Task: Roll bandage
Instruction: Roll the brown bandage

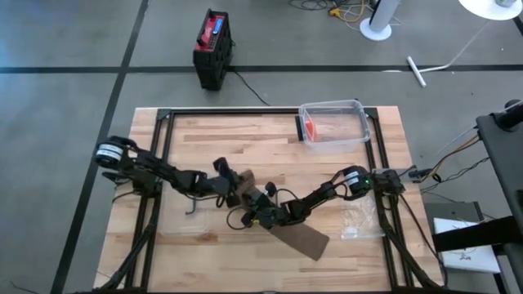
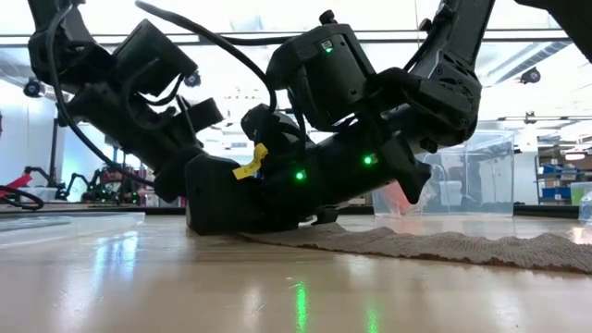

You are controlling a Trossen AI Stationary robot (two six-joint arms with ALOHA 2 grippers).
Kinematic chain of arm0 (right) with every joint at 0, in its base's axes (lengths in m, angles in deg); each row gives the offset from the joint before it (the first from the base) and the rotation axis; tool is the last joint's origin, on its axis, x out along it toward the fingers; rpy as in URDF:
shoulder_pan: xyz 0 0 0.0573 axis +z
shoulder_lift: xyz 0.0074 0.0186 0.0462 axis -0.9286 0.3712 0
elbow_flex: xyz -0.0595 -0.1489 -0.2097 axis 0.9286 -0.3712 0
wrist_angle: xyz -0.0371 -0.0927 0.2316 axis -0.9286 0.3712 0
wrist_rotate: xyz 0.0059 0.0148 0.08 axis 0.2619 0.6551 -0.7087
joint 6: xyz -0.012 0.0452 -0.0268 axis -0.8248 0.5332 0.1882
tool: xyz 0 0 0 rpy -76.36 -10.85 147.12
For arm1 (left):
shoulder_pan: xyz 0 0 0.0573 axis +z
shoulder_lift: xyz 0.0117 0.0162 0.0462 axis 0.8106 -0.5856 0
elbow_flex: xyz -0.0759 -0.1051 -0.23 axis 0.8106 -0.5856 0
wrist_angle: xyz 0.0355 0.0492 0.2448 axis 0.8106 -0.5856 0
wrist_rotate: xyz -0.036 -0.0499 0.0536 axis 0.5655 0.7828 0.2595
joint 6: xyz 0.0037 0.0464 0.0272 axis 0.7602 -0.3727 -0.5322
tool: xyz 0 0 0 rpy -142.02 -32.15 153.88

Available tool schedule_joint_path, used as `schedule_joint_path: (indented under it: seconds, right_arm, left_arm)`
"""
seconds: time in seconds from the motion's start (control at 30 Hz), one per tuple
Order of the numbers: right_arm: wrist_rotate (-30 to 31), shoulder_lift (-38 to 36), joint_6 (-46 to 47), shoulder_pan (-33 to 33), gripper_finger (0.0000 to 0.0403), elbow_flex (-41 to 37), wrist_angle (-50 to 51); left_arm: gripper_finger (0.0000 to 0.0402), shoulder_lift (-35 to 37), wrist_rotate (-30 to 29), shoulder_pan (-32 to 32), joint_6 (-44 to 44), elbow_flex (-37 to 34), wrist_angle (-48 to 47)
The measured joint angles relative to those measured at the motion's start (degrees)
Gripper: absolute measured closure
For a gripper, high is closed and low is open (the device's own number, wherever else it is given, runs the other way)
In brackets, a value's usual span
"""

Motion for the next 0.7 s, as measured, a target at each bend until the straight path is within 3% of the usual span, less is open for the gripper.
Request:
schedule_joint_path:
  seconds: [0.37, 0.7]
  right_arm:
    - [0.04, 0.00, 0.03, 0.00, 0.0403, 0.24, 0.61]
    - [0.04, 0.00, 0.04, 0.00, 0.0403, 0.26, 0.70]
  left_arm:
    - [0.0379, 1.51, -5.71, 4.64, -0.07, -4.67, -2.53]
    - [0.0379, 1.89, -3.37, 5.89, 1.02, -5.93, -2.72]
